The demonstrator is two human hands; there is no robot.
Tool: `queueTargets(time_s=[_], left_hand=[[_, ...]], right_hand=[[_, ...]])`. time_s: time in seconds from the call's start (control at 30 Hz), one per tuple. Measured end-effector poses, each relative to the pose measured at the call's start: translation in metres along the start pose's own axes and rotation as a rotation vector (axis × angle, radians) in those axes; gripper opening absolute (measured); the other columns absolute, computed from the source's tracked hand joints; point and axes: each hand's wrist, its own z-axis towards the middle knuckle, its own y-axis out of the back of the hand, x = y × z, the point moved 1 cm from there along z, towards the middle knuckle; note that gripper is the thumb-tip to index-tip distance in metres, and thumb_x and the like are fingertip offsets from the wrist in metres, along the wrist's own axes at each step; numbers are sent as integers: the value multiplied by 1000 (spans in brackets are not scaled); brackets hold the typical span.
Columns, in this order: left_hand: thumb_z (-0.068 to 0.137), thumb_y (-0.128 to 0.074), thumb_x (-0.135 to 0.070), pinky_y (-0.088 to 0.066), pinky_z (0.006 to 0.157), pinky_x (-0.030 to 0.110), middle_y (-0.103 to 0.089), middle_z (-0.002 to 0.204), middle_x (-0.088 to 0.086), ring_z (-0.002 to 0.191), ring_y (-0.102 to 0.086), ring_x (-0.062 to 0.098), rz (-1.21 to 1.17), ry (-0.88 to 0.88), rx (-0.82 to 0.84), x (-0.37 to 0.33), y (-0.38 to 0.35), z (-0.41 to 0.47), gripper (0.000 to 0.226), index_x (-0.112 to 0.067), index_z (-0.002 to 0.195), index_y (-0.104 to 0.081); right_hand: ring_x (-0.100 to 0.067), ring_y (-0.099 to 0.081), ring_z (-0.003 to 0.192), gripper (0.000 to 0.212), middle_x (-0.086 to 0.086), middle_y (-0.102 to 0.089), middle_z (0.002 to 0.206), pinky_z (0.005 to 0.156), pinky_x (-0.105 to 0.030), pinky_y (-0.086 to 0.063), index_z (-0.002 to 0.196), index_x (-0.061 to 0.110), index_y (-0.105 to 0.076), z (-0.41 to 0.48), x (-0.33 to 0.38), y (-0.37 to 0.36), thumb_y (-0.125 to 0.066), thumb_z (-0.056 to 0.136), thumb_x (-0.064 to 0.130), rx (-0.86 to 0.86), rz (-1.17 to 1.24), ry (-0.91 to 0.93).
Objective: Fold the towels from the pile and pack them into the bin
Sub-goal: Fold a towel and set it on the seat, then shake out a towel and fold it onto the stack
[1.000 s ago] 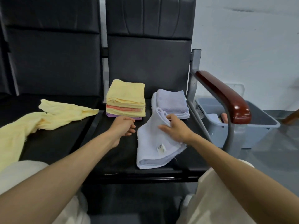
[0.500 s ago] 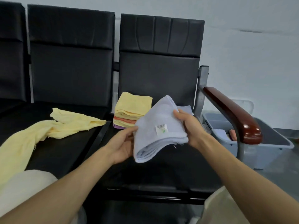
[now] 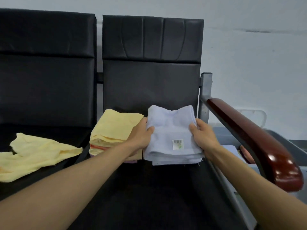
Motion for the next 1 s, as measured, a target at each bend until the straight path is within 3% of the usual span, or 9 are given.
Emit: queueTargets(time_s=[0.17,0.27,0.37,0.53,0.63,0.7,0.83,1.0], left_hand=[[101,-41,-22,-41,69,30,-55,112,6,95,-53,22,54,30,-43,3,-35,53,18,-10,114,-46],[102,-43,-27,-41,81,31,-52,125,7,106,-53,23,70,148,7,20,-57,65,33,-11,131,-40],[101,-45,-32,-42,88,33,-49,133,7,115,-51,25,-2,223,52,38,-72,65,43,-12,138,-37],[103,-39,-32,-36,86,27,-47,137,3,106,-45,13,-101,193,88,37,-63,52,48,-11,146,-30],[103,-38,-27,-37,87,26,-50,121,-4,104,-45,9,-106,135,156,32,-46,31,48,-12,147,-29],[101,-40,-25,-45,94,31,-53,108,-12,105,-53,11,-132,117,186,36,-30,15,48,-16,147,-32],[100,-46,-25,-56,90,34,-63,108,-6,100,-65,12,-175,112,182,48,21,-18,35,-21,135,-50],[98,-53,-16,-57,80,30,-69,101,2,90,-68,10,-164,105,44,72,108,-68,20,-20,117,-60]], right_hand=[[-25,-63,95,15,1,-65,95,86,-43,-53,99,23,-61,53,-23,1,-46,97,23,-68,-89,-19],[-29,-61,100,15,-4,-65,100,80,-34,-47,102,15,-60,62,-49,-6,-49,97,23,-34,-251,-66],[-34,-56,111,30,-14,-61,120,84,-33,-39,120,5,-58,61,-68,-11,-52,96,22,-96,-351,-92],[-35,-52,116,39,-17,-55,129,90,-39,-41,131,7,-46,57,-61,-16,-49,96,22,-140,-418,-49],[-37,-49,119,43,-16,-52,133,97,-46,-43,137,8,-41,41,-48,-20,-48,95,17,-177,-667,69],[-35,-44,126,47,-14,-48,140,103,-47,-39,141,9,-38,27,-34,-27,-48,96,15,-179,-799,155],[-29,-37,132,45,-10,-43,144,108,-42,-32,141,11,-40,-9,1,-61,-47,96,13,-45,-747,284],[-24,-50,120,38,-8,-53,129,95,-29,-40,132,11,-52,-61,51,-128,-48,94,10,188,-577,393]])
